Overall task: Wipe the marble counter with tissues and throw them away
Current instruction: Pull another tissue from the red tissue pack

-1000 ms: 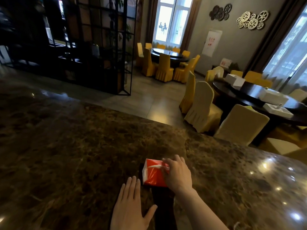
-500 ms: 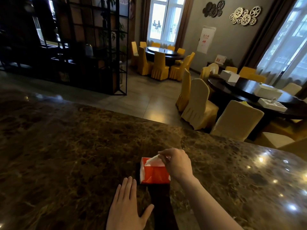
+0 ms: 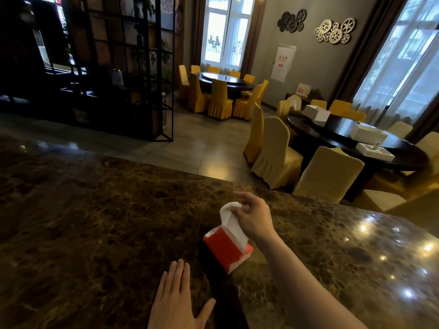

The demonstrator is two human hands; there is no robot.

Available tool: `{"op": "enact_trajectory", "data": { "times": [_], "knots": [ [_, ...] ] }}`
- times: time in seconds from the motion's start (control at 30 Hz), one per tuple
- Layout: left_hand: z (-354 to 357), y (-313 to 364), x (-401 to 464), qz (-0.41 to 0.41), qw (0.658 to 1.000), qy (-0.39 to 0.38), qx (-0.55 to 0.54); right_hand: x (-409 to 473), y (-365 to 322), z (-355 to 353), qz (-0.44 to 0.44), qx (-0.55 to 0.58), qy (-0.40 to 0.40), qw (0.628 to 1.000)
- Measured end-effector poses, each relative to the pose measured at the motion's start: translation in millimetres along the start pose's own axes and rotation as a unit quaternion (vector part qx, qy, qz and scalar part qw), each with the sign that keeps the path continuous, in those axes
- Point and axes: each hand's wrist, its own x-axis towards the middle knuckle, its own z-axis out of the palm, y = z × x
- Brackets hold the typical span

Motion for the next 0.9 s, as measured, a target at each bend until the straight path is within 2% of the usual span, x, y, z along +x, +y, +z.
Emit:
{"op": "enact_trajectory", "data": {
  "times": [0.17,0.3,0.4,0.53,0.6,0.67,0.8,0.9],
  "knots": [
    [-3.1,-1.6,-0.2,0.007,1.0,-0.01,0.002,10.9,-8.6,-10.6,0.01,0.073,0.045,0.996],
    [-2.6,-2.6,-1.0,0.007,1.0,-0.013,0.005,19.7,-15.6,-12.6,-0.001,0.009,-0.014,1.0],
    [1.4,-2.5,0.5,0.006,1.0,-0.013,0.003,22.4,-16.3,-9.6,-0.018,0.03,0.052,0.998],
    [0.9,-1.5,-0.9,0.005,1.0,0.003,0.009,21.8,-15.2,-7.8,-0.046,0.006,0.093,0.995],
    [-1.6,-0.1,-3.5,0.009,1.0,0.011,0.0,20.0,-19.3,-15.1,-0.037,0.021,0.12,0.992],
    [1.6,-1.8,-1.2,0.014,0.996,0.086,-0.007,14.4,-22.5,-29.3,-0.031,0.039,0.135,0.99],
    [10.5,-2.5,1.6,-0.007,0.998,0.057,0.014,-18.6,-9.6,-76.3,-0.003,0.068,0.133,0.989],
    [13.4,1.7,2.7,-0.015,0.997,0.058,0.045,-59.9,18.3,-117.8,0.088,0.087,0.092,0.988]
  ]
}}
